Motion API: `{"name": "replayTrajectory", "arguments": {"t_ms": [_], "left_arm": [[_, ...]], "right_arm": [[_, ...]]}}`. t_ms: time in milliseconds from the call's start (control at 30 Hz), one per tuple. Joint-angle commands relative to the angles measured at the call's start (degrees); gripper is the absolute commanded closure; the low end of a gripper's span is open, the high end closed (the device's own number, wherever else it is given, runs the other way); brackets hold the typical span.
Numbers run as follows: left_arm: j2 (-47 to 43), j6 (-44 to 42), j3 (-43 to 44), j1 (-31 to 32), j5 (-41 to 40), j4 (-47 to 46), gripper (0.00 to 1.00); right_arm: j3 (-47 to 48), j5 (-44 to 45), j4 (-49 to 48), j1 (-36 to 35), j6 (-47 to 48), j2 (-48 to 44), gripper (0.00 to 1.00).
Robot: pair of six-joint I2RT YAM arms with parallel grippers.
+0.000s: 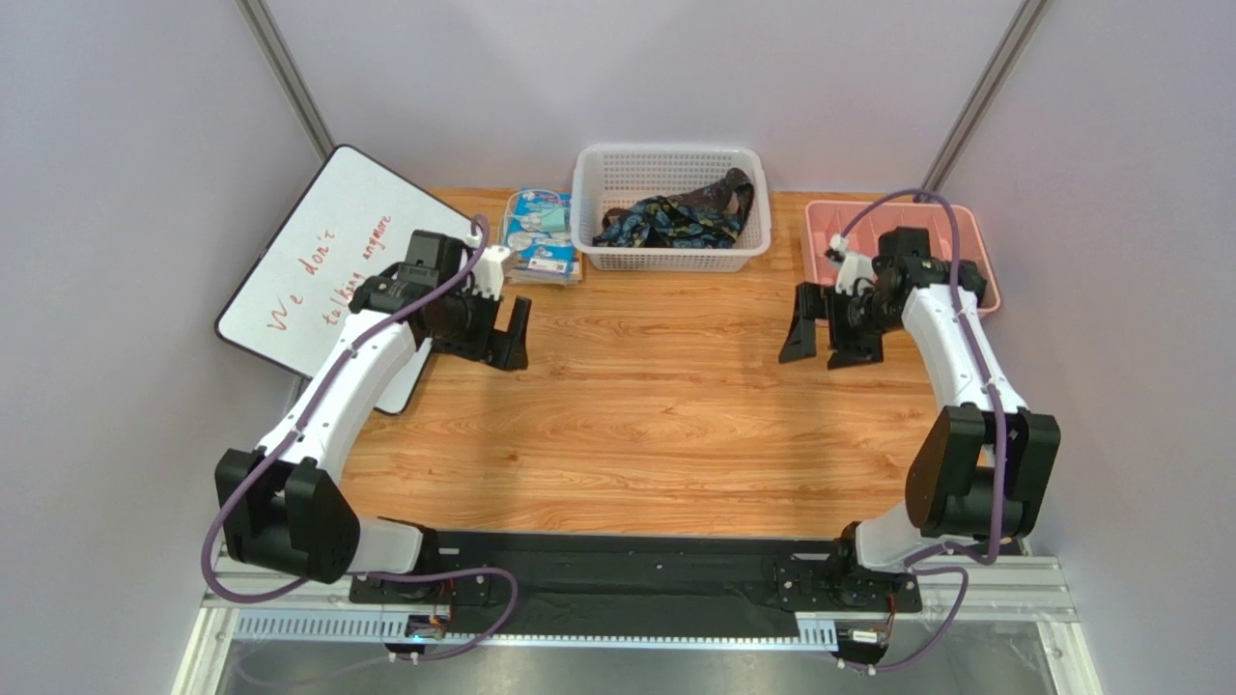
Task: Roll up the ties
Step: Reset both arms
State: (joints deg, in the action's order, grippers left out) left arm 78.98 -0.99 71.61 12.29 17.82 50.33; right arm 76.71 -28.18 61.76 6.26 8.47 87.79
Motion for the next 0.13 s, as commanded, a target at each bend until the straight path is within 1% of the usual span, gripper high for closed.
{"name": "replayTrajectory", "arguments": {"t_ms": [0, 100], "left_arm": [[-5.59, -1.82, -4.72, -0.08, -4.98, -0.67, 0.0], [-7.52, -2.17, -6.22, 0.01, -4.64, -0.32, 0.01]], "right_arm": [[-7.43, -0.21, -7.0, -0.37, -2.05, -5.17, 0.0], [-9.03, -0.2, -7.53, -0.46, -2.32, -6.57, 0.0]]}}
